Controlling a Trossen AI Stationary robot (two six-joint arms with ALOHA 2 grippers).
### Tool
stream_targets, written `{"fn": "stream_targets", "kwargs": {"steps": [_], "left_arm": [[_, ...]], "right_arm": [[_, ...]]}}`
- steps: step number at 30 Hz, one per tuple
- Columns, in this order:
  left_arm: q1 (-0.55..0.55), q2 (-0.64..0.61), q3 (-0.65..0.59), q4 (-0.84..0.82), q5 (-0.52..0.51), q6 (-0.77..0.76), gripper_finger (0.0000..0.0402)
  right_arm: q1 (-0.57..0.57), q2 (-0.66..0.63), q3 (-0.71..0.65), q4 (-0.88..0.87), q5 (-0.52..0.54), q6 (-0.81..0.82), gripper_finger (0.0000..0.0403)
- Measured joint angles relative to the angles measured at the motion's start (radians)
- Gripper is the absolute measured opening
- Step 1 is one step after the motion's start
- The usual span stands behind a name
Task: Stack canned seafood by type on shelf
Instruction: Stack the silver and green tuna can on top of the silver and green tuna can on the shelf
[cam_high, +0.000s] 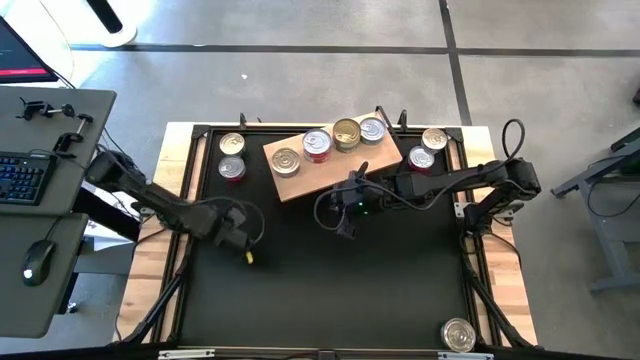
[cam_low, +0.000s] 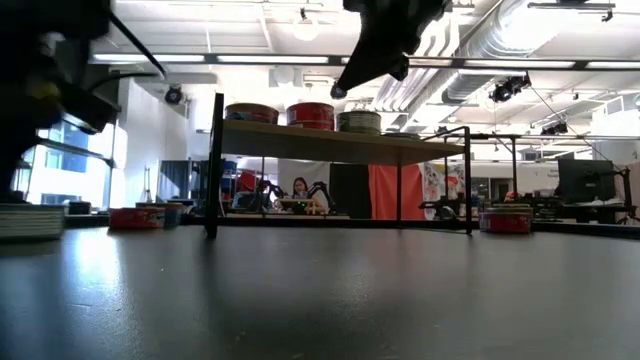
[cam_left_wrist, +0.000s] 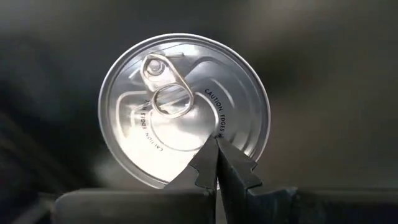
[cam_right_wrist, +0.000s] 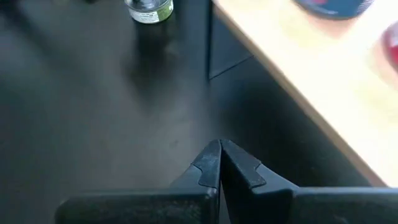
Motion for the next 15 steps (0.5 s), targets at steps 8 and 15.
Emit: {"fn": "stream_targets", "kwargs": {"steps": [8, 15], "left_arm": [[-0.214, 0.011, 0.03, 0.381, 0.026, -0.012, 0.0], [-0.198, 0.126, 0.036, 0.641, -0.068, 0.072, 0.0]], "right_arm": [[0.044, -0.087, 0.0, -0.187, -0.161, 0.049, 0.0], [0.171, -0.102, -0.004, -0.374, -0.198, 0.115, 0.0]]}}
